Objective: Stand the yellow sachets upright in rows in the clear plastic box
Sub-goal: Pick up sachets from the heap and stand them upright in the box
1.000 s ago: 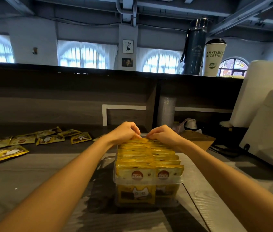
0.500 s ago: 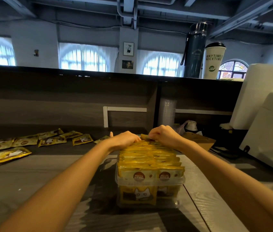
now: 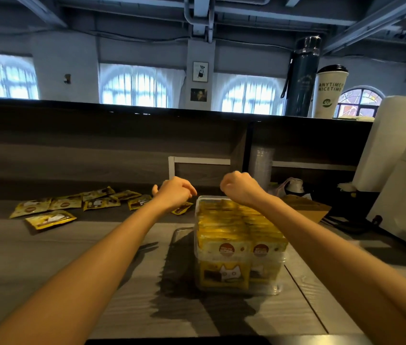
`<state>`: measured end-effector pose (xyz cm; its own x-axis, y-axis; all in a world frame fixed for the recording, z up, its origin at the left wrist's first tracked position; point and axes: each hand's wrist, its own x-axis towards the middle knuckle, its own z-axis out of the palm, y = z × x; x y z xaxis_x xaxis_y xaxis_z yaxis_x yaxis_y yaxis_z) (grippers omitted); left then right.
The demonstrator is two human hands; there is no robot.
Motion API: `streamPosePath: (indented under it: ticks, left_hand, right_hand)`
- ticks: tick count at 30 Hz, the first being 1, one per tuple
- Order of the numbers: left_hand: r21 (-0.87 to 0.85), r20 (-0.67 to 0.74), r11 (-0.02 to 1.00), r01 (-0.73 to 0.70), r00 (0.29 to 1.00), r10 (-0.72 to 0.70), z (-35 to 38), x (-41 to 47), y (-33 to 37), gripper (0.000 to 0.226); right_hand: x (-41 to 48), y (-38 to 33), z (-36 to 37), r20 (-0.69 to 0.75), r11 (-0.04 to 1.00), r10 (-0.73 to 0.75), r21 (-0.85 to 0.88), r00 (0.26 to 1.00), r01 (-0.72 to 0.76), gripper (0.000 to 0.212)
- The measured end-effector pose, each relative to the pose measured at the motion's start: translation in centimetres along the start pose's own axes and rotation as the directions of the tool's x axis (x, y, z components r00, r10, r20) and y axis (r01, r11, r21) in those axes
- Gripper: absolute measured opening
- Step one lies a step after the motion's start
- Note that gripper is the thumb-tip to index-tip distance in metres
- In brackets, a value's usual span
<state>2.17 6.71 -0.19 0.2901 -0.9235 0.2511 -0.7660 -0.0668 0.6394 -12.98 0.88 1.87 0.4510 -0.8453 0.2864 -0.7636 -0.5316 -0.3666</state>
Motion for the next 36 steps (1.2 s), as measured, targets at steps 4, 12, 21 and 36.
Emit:
streamPosePath:
  ticks: [4,12,21,36]
  left_hand:
    - [0.046,-0.151,0.987,0.154,0.978,-0.146,-2.4,-1.4,-3.2,0.032]
    - [0.140,-0.351,0.849,0.509,0.827,-0.438,-6.4,-4.6,-14.8,0.028]
    - [0.321,-0.374,0.712,0.624,0.774,-0.510,-9.0,-1.9,-24.8,0.047]
    - [0.523,-0.176,0.620,0.585,0.786,-0.593,-11.5,3.2,-30.1,0.061]
  right_hand:
    - [-1.1,-7.3,1.5,-0.108,0.976,-0.092,0.187,0.990,0.111,0.029]
    - [-2.0,-17.0,11.7,0.111,0.934,-0.130,0.346,0.985,0.085,0.036]
    - [3.6,-19.3,21.6,0.184,0.964,-0.116,0.257,0.976,0.066,0.047]
    - [12.1,-22.0,26.7,0.377,0.982,-0.178,0.009,0.909,0.189,0.047]
